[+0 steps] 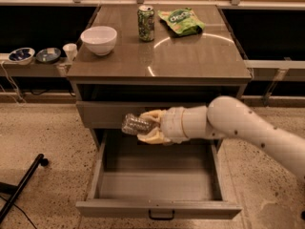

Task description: Pick water bottle from middle drawer and place on counter

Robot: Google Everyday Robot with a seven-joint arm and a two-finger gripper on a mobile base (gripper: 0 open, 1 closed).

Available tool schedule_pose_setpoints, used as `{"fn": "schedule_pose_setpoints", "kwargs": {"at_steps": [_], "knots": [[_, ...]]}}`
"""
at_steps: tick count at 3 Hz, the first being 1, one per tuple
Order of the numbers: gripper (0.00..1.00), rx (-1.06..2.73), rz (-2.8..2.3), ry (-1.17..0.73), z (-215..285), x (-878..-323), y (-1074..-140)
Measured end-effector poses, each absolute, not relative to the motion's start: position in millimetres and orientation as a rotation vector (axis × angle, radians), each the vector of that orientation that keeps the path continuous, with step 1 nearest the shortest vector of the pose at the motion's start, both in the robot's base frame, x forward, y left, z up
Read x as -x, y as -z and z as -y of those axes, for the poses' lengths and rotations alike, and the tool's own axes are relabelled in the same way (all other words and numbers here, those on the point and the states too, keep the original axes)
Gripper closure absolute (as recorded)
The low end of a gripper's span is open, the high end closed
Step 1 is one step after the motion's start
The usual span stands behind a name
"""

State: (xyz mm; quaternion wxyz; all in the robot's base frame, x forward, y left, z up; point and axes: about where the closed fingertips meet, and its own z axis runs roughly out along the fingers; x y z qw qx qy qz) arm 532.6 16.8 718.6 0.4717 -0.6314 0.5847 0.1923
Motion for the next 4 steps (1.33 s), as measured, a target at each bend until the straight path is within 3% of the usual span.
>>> {"fn": "schedule_pose_setpoints", "kwargs": {"at_steps": [2,4], "knots": [[1.0,1.786,-1.397,-0.285,5.9,-590.0,-883.6],[1.0,1.926,-1.684,-0.399,14.1,-675.3,-867.0]]}}
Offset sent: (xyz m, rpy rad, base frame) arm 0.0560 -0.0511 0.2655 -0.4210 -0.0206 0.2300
